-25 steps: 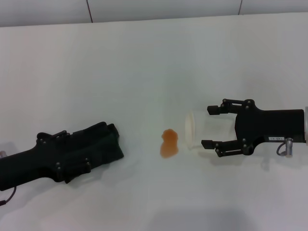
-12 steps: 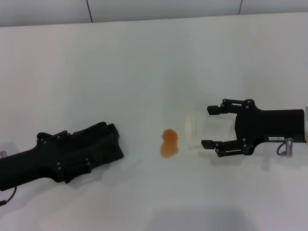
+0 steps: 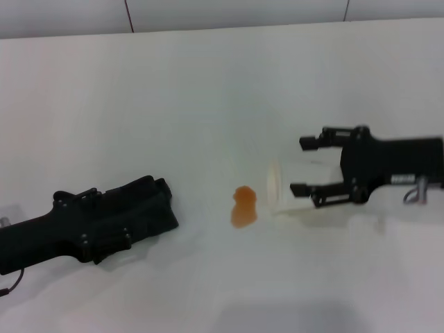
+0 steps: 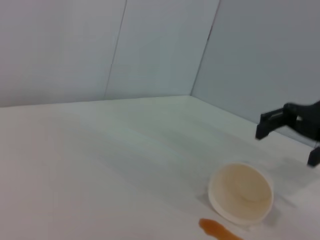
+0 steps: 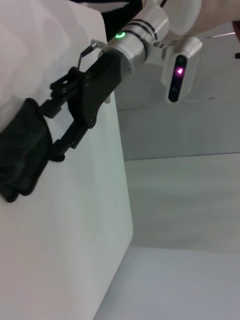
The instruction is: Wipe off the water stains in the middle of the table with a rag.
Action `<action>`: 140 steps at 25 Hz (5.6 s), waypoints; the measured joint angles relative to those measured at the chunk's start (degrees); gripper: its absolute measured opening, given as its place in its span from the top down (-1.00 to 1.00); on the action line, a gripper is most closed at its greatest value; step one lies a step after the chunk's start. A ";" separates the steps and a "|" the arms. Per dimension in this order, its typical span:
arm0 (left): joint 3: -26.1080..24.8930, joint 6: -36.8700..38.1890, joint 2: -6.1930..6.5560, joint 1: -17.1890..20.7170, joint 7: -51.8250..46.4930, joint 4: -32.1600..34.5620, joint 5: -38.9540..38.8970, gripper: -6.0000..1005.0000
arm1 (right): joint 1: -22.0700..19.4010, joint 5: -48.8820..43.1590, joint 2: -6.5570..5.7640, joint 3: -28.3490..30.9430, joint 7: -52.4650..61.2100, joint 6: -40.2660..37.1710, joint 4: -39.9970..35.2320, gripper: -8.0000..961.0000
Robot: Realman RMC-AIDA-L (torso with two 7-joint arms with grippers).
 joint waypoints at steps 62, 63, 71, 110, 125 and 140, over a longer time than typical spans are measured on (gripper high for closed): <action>0.00 0.32 -0.03 -2.41 0.09 -0.53 0.09 -0.71 | 17.12 -47.72 1.08 -18.51 35.21 -2.45 -18.85 -0.73; 0.00 0.32 -0.03 -2.40 0.09 -0.53 0.09 -0.71 | 17.12 -47.72 1.08 -18.51 35.39 -2.44 -18.84 -0.73; 0.00 0.32 -0.03 -2.37 0.09 -0.53 0.09 -0.71 | 17.15 -47.72 0.99 -18.54 37.84 -2.43 -18.79 -0.73; 0.00 0.49 -0.12 -2.09 0.09 -0.53 0.09 -0.71 | 16.73 -44.20 0.69 -10.36 40.05 -7.15 -24.20 -0.41; 0.00 0.50 -0.21 -2.27 0.11 -0.52 0.09 -0.71 | -1.20 2.96 0.51 4.26 1.46 1.55 -9.93 -0.40; 0.00 0.49 -0.12 -2.29 0.09 -0.53 0.15 -0.71 | -2.29 17.57 0.56 4.94 -29.08 7.54 18.10 -0.40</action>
